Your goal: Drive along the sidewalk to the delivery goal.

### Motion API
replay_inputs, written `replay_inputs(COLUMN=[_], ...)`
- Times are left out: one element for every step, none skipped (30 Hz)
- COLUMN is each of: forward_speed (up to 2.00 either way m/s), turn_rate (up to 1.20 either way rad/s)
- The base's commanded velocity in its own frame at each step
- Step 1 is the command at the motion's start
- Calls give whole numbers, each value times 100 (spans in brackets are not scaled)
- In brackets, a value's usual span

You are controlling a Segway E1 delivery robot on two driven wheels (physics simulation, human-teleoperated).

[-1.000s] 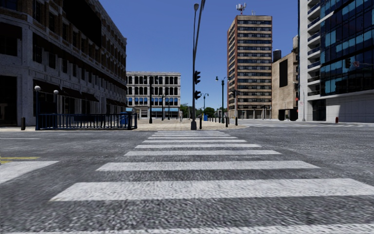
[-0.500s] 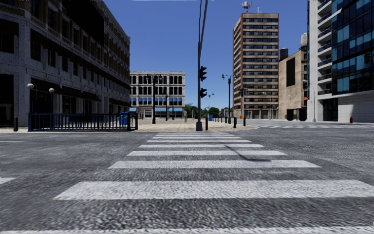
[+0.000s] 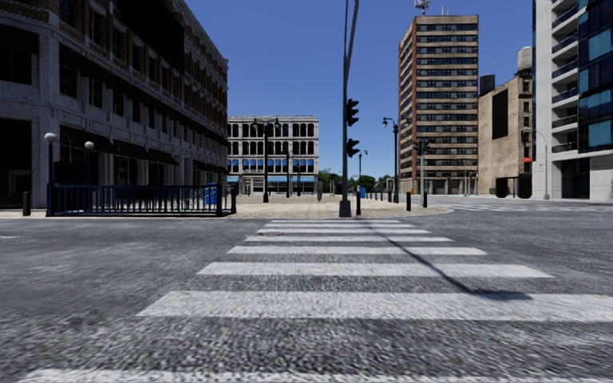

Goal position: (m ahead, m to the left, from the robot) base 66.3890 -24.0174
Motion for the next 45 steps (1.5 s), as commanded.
replay_inputs(forward_speed=[197,197,197,197,197,197,197,197,197,197,197,197,197,197,197,197,197,197,197,197,197,197,197,197,197,197,197,197,197,197,197,197,197,197,197,197,197,197,197,197,197,197,197,197,197], turn_rate=[0,0,0,0,0,0,0,0,0,0,0,0,0,0,0,0,0,0,0,0,0,0,0,0,0,0,0,-4,-7,-8,-9,-10,-10,-10,-10,-10,-10,-10,-10,-10,-11,-11,-11,-12,-13])
